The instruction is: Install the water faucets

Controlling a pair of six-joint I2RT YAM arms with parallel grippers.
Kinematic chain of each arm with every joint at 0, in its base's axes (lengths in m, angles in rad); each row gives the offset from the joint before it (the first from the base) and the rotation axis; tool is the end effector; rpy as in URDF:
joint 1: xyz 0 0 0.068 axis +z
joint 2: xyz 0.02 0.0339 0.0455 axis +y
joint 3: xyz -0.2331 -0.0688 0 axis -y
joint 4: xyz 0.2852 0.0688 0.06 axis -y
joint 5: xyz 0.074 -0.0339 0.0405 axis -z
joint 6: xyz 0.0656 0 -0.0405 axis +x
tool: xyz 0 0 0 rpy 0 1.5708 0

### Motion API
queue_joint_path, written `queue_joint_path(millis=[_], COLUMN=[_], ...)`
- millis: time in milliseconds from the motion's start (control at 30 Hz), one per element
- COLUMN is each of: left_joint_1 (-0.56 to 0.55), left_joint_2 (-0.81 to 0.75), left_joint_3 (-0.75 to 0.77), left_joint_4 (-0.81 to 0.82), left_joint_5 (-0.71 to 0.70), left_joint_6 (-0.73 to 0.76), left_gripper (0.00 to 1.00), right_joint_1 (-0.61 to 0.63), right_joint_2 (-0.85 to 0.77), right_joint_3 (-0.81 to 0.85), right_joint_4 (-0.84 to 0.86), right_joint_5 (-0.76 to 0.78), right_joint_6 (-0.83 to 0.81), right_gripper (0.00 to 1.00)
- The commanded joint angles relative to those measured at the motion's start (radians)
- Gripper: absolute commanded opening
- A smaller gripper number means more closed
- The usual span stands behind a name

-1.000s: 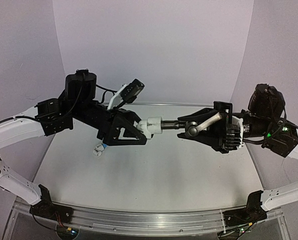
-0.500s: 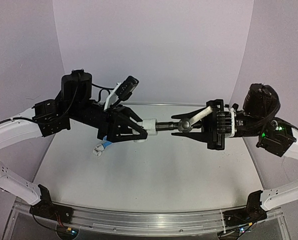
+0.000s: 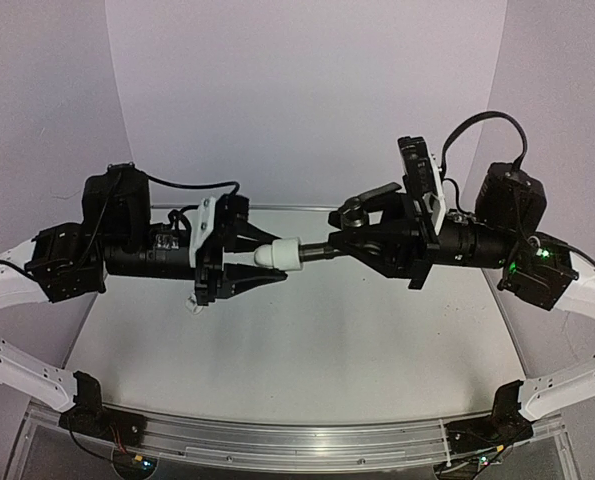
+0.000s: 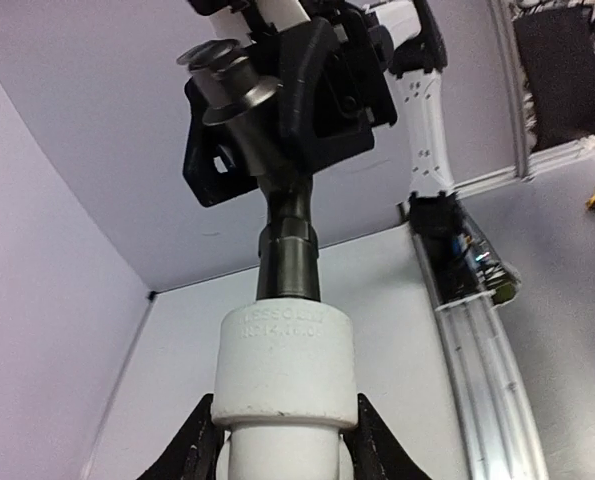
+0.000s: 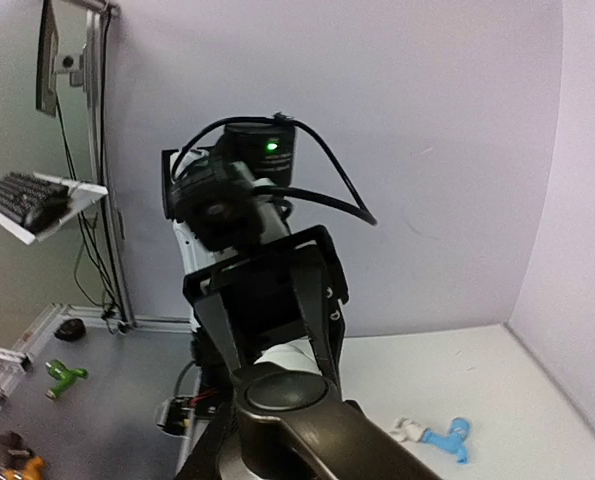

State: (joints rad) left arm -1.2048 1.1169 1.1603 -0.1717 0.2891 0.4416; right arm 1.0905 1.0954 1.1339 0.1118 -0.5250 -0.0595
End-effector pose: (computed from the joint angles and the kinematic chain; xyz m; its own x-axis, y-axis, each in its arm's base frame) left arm 0.1027 -0.3203 0.3778 0.3844 0.1418 -0.9122 0.9202 0.0204 0.3909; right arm 0.1211 0.3037 0.4113 0.1283 0.1349 -0.9825 -0.9905 -0.0317 -0.1337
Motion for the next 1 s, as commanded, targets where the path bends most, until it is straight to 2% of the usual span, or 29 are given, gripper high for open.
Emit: queue_joint_path(millis=[0,100,200,300,400,467,533,633,833,967], left_joint_1=[-0.129,-0.170,-0.183,-0.189,-0.190,-0.189,-0.189,-0.189,-0.189,-0.190], left_joint_2=[0.019,0.027,0.041,0.054,0.065,0.069,0.074,0.073,0.065,0.022], left_joint_3=[-0.079,-0.187,-0.273,-0.313,-0.326,-0.328,-0.332,-0.332,-0.330,-0.306], left_joint_4=[0.229,0.427,0.654,0.756,0.784,0.787,0.799,0.799,0.759,0.708], left_joint_5=[-0.409,-0.526,-0.552,-0.559,-0.585,-0.604,-0.623,-0.668,-0.809,-0.861], left_joint_6=[0.518,0.824,1.050,1.205,1.312,1.349,1.358,1.326,1.124,0.916], left_gripper=[0.10,0.04,0.03,0.04,0.06,0.17,0.38,0.58,0.79,0.89], right_joint_1=[-0.005,-0.015,-0.036,-0.061,-0.093,-0.113,-0.124,-0.126,-0.127,-0.126], right_joint_2=[0.031,0.034,0.040,0.045,0.053,0.056,0.054,0.032,-0.025,-0.054], right_joint_3=[0.026,0.004,-0.013,-0.019,-0.012,-0.001,0.019,0.058,0.109,0.120], right_joint_4=[0.077,0.066,0.063,0.059,0.054,0.051,0.038,0.009,0.004,0.004], right_joint_5=[-0.037,-0.093,-0.133,-0.165,-0.181,-0.183,-0.174,-0.116,0.004,0.029], right_joint_6=[0.287,0.306,0.364,0.410,0.437,0.424,0.355,0.170,-0.182,-0.330], right_gripper=[0.00,0.00,0.00,0.00,0.00,0.00,0.00,0.00,0.00,0.00])
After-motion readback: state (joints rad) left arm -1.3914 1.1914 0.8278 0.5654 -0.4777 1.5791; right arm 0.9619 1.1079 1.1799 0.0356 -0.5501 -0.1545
